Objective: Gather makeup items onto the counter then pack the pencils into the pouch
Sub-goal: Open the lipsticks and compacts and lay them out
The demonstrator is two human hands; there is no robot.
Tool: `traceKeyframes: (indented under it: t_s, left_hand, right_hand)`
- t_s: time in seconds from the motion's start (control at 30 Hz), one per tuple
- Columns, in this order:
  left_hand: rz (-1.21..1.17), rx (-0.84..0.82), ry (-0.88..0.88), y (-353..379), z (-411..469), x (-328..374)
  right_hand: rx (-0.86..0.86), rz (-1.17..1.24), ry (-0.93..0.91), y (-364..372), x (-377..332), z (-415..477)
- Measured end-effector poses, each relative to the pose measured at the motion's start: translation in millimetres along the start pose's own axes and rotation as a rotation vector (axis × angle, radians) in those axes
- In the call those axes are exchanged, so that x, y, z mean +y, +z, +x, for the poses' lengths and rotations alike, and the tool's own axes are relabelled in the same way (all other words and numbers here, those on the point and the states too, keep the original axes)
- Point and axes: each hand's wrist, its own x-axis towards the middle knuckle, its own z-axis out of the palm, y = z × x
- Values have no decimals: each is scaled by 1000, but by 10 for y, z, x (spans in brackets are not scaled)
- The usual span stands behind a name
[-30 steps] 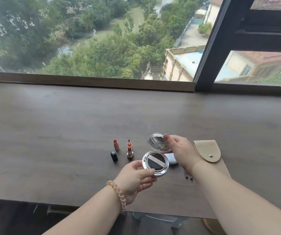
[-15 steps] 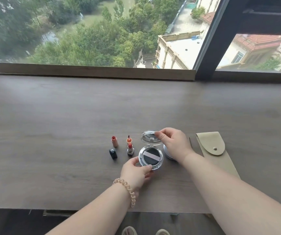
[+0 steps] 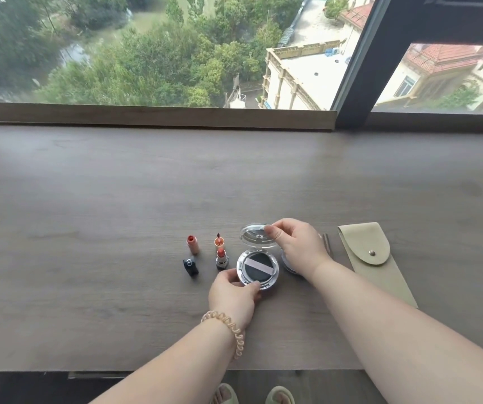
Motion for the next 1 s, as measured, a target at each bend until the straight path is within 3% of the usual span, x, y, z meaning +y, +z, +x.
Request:
traceKeyframes:
  t_s: [0.4,0.53,0.77,1.0]
  left_hand:
    - [260,150,49,14,91,-66]
    - [261,143,45,-1,121,-78]
    - [239,146,72,-7,98,-76]
    - [159,202,108,36,-215,21]
  right_hand:
    - [-12,-89,-25,-4,48,53]
    - [120,-71,-36,-212,207,-24]
    - [-46,-514,-56,-351,590,-251]
    - [4,-436,-24,-324,556,-255]
